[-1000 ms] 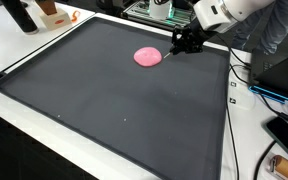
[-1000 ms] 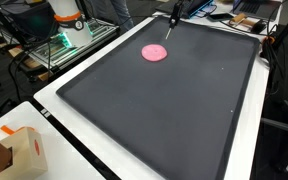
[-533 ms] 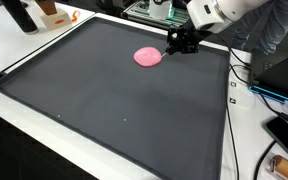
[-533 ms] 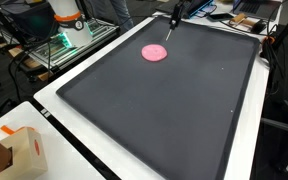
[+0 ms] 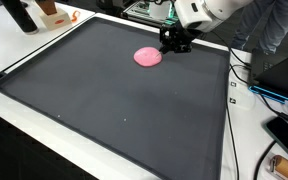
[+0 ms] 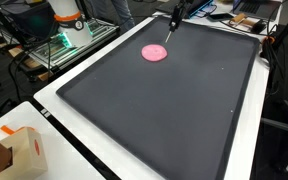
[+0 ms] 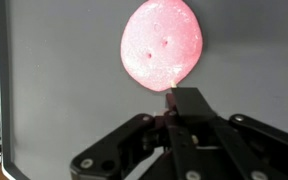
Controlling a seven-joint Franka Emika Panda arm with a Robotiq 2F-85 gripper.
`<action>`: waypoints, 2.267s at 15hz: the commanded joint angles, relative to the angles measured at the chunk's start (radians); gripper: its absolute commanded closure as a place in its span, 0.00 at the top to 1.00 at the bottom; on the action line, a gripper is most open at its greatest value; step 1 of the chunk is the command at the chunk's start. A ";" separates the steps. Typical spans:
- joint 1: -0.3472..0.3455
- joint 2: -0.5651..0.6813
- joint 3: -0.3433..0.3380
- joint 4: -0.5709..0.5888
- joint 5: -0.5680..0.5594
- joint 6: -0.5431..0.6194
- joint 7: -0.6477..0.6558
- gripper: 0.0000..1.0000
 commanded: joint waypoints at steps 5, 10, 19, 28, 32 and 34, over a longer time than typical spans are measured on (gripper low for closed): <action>-0.060 -0.073 0.000 -0.050 0.081 0.056 -0.103 0.03; -0.095 -0.121 -0.002 -0.068 0.135 0.094 -0.186 0.03; -0.153 -0.209 0.002 -0.119 0.218 0.151 -0.340 0.03; -0.188 -0.276 0.006 -0.141 0.322 0.123 -0.480 0.03; -0.194 -0.300 0.008 -0.150 0.343 0.115 -0.511 0.03; -0.186 -0.265 0.005 -0.111 0.314 0.118 -0.485 0.13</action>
